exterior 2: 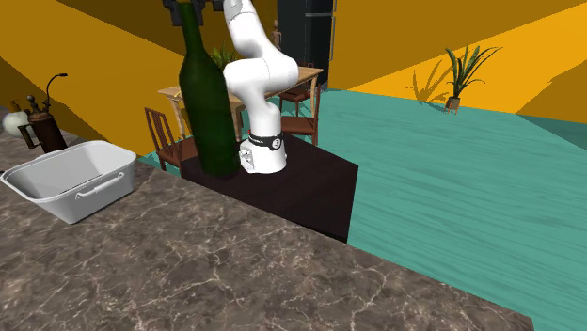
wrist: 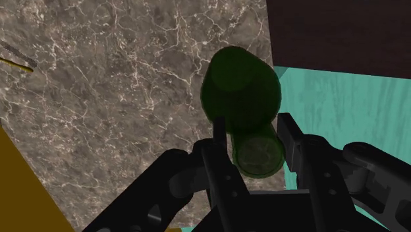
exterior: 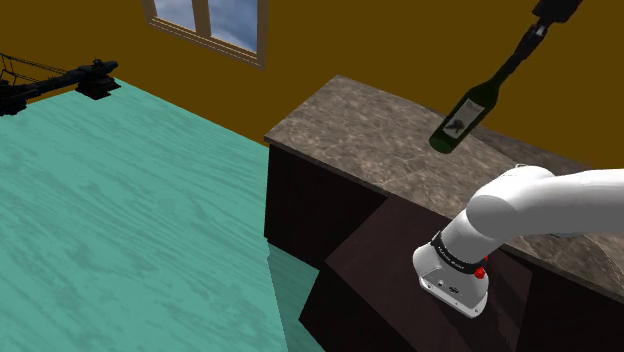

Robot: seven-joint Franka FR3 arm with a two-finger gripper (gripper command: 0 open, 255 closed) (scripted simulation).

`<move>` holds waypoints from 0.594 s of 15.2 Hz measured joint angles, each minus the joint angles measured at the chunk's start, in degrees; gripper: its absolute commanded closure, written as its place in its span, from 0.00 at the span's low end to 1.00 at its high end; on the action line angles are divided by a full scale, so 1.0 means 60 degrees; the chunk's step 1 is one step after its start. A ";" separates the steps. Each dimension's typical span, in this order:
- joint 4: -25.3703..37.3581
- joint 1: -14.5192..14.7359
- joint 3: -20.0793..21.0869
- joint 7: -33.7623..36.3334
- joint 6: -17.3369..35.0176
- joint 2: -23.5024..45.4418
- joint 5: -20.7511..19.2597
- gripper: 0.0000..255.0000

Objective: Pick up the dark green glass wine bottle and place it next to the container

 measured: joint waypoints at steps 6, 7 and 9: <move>-0.0227 -0.0537 -0.0532 -0.1005 -0.0589 -0.1070 -0.0770 1.00; -0.0149 -0.0611 -0.0653 -0.1221 -0.0725 -0.1186 -0.0913 1.00; -0.0116 -0.0788 -0.0788 -0.1569 -0.0989 -0.1507 -0.1158 1.00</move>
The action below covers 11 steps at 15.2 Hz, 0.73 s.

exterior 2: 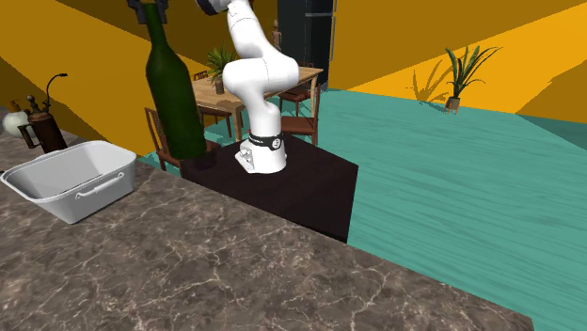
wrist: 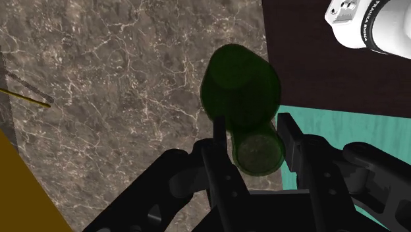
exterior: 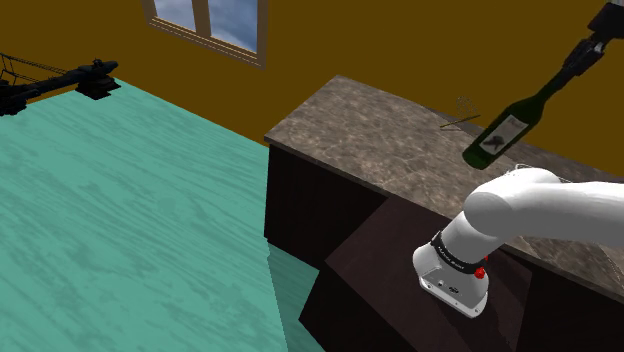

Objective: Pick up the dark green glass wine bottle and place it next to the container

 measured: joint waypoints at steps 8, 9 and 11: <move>0.0643 -0.0443 -0.1022 -0.1737 -0.0756 -0.0739 -0.1219 1.00; 0.0729 -0.0489 -0.1144 -0.1952 -0.0833 -0.0816 -0.1374 1.00; 0.1032 -0.0568 -0.1421 -0.2467 -0.1040 -0.0939 -0.1712 1.00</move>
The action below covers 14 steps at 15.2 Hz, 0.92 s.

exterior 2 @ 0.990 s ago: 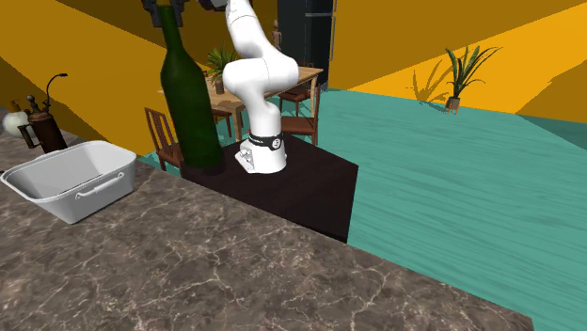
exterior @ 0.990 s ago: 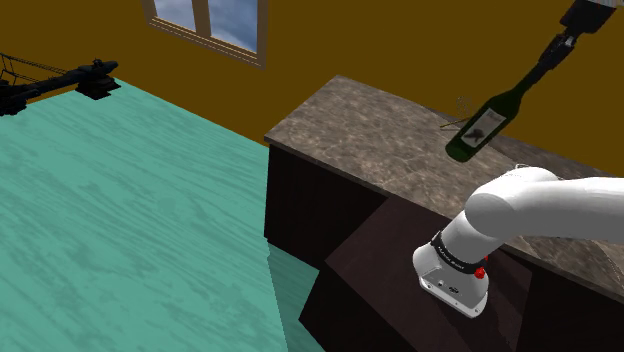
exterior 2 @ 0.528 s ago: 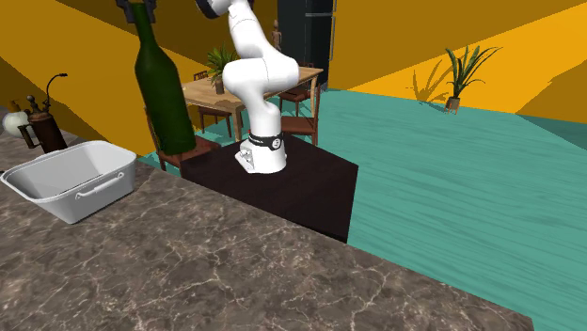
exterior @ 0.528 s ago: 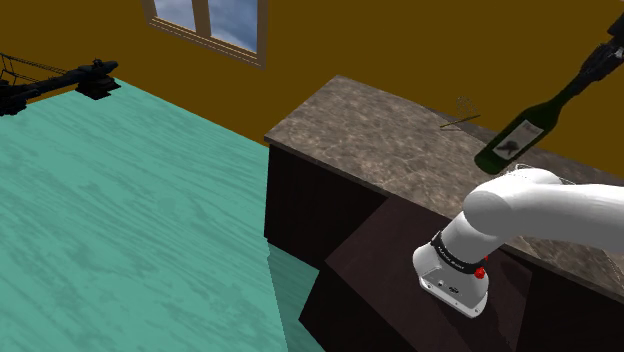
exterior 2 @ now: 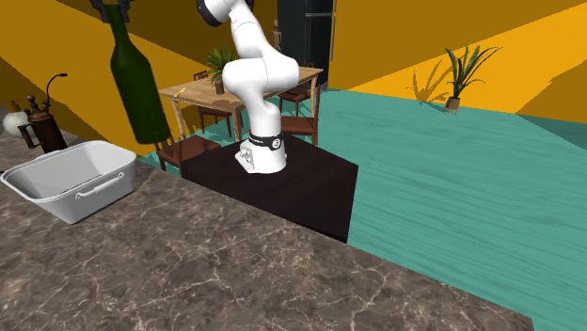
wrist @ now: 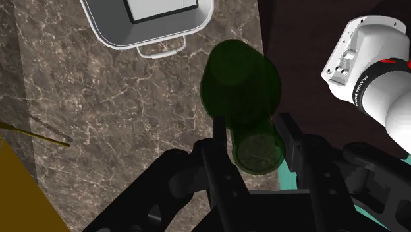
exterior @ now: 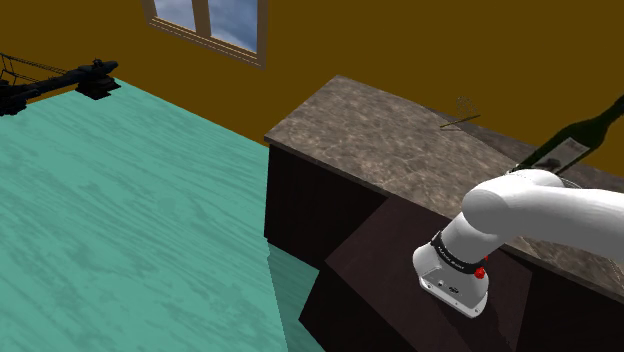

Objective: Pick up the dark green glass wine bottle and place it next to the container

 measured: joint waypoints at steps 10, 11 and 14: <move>0.2051 0.0254 -0.1538 -0.2408 -0.0584 0.0053 -0.1492 1.00; 0.2277 0.0272 -0.1734 -0.2730 -0.0627 0.0018 -0.1693 1.00; 0.3152 0.0566 -0.2326 -0.3550 -0.0726 0.0141 -0.2160 1.00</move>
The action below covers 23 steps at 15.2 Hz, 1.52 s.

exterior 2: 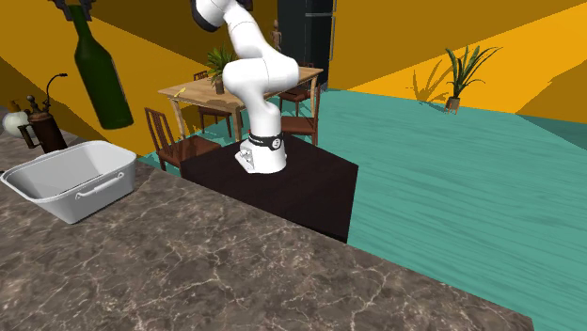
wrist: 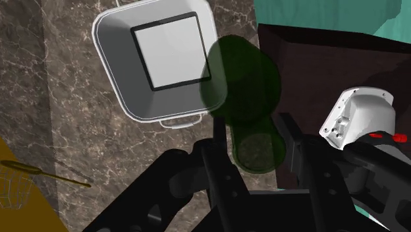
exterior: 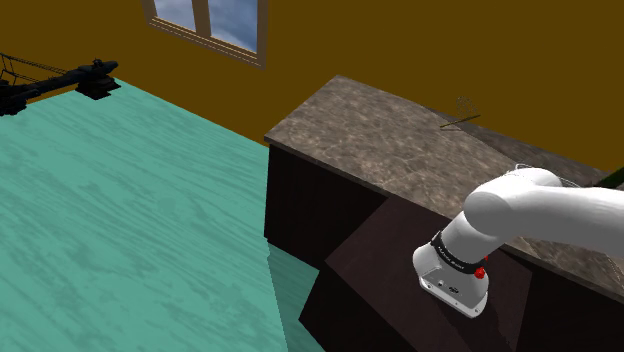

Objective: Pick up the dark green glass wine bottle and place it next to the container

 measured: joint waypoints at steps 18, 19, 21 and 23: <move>0.5184 0.2691 -0.3202 -0.3894 -0.0279 0.0468 -0.2051 1.00; 0.4925 0.2537 -0.3159 -0.3829 -0.0167 0.0366 -0.2054 1.00; 0.4472 0.2287 -0.3082 -0.3680 0.0016 0.0199 -0.2047 1.00; 0.4076 0.2084 -0.3045 -0.3561 0.0200 0.0033 -0.2067 1.00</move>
